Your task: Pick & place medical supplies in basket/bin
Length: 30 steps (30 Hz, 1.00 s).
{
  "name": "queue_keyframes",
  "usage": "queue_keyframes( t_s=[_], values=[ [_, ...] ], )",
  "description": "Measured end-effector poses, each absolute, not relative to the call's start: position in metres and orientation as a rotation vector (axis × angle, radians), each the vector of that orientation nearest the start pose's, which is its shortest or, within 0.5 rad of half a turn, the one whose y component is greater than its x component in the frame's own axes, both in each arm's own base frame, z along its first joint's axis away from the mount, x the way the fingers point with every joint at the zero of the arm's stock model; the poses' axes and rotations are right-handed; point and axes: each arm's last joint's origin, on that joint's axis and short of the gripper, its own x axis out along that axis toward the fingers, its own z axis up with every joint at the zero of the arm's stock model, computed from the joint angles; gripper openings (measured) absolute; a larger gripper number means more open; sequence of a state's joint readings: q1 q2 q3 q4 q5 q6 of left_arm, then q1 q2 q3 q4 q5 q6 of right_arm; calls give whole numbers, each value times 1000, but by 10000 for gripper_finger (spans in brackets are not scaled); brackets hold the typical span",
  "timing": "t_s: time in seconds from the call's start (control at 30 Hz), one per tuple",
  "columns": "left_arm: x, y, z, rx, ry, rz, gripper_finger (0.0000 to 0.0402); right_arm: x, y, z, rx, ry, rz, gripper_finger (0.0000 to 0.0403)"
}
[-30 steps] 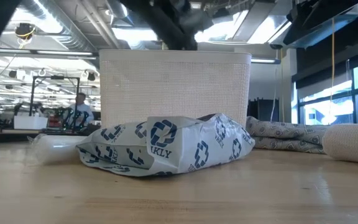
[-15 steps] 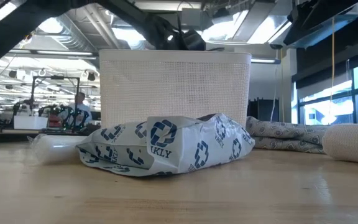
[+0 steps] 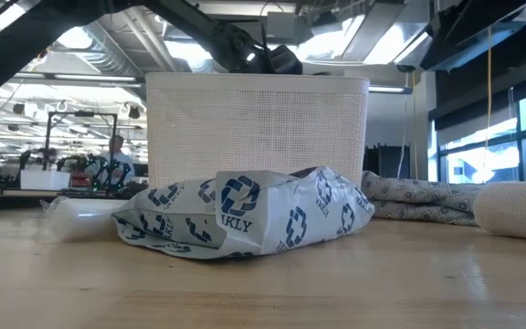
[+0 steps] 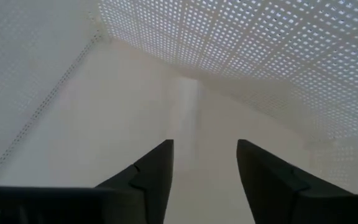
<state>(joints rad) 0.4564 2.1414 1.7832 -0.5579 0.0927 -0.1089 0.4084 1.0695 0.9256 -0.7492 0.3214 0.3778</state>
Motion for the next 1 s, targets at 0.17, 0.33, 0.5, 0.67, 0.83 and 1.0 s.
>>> queue_keyframes(
  t_s=[0.17, 0.33, 0.5, 0.67, 0.83, 1.0],
  values=[
    [425, 205, 219, -353, 869, 380, 183, 189, 72, 284, 66, 848, -97, 283],
    [423, 204, 225, -354, 866, 376, 183, 187, 71, 281, 98, 880, -128, 283],
    [414, 199, 275, -289, 772, 334, 184, 179, 68, 277, 255, 950, -252, 283],
    [392, 181, 344, -177, 614, 281, 182, 160, 62, 267, 432, 1142, -440, 283],
    [357, 159, 399, -102, 511, 257, 174, 149, 66, 265, 592, 1228, -544, 283],
    [328, 141, 428, -72, 487, 243, 169, 146, 79, 263, 632, 1279, -498, 283]
  ],
)
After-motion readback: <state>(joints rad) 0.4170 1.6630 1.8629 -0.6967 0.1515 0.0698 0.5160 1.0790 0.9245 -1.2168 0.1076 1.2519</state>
